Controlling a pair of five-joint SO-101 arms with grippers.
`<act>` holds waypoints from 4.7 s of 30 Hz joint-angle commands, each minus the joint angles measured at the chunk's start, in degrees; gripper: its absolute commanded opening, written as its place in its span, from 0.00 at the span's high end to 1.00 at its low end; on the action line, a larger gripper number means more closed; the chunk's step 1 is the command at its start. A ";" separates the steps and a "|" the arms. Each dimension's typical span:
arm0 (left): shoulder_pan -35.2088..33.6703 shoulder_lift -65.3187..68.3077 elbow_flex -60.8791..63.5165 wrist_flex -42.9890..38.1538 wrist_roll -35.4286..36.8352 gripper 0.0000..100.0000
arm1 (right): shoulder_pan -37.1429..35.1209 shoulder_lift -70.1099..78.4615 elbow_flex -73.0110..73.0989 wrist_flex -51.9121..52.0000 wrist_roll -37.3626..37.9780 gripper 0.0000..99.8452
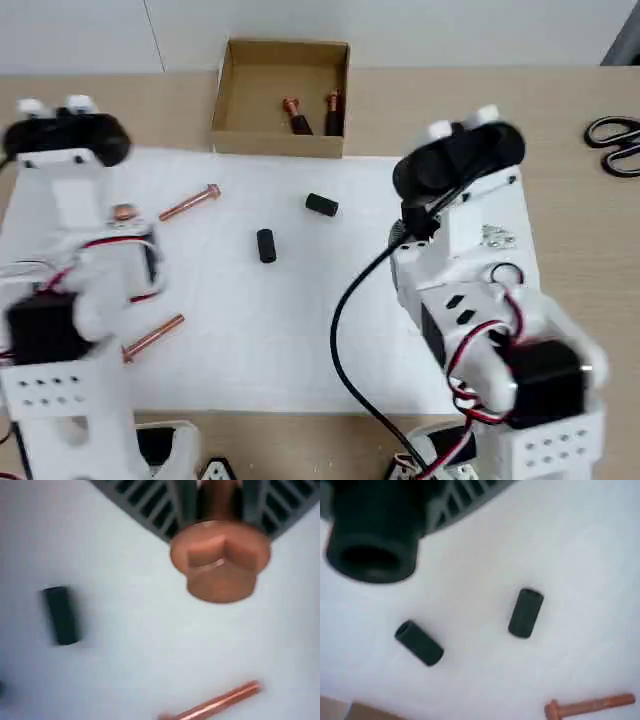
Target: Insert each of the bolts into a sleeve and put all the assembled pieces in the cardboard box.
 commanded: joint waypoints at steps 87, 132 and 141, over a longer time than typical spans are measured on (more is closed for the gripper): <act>37.63 -10.29 35.91 -40.62 19.34 1.00 | -20.62 -45.76 68.84 -40.04 -8.79 1.00; 33.49 -10.37 20.70 -8.62 -5.89 0.74 | -20.26 -45.14 69.71 -40.04 -8.53 1.00; 10.20 -10.37 17.54 -7.65 -15.03 0.74 | -2.42 -43.82 69.45 -34.77 -1.14 1.00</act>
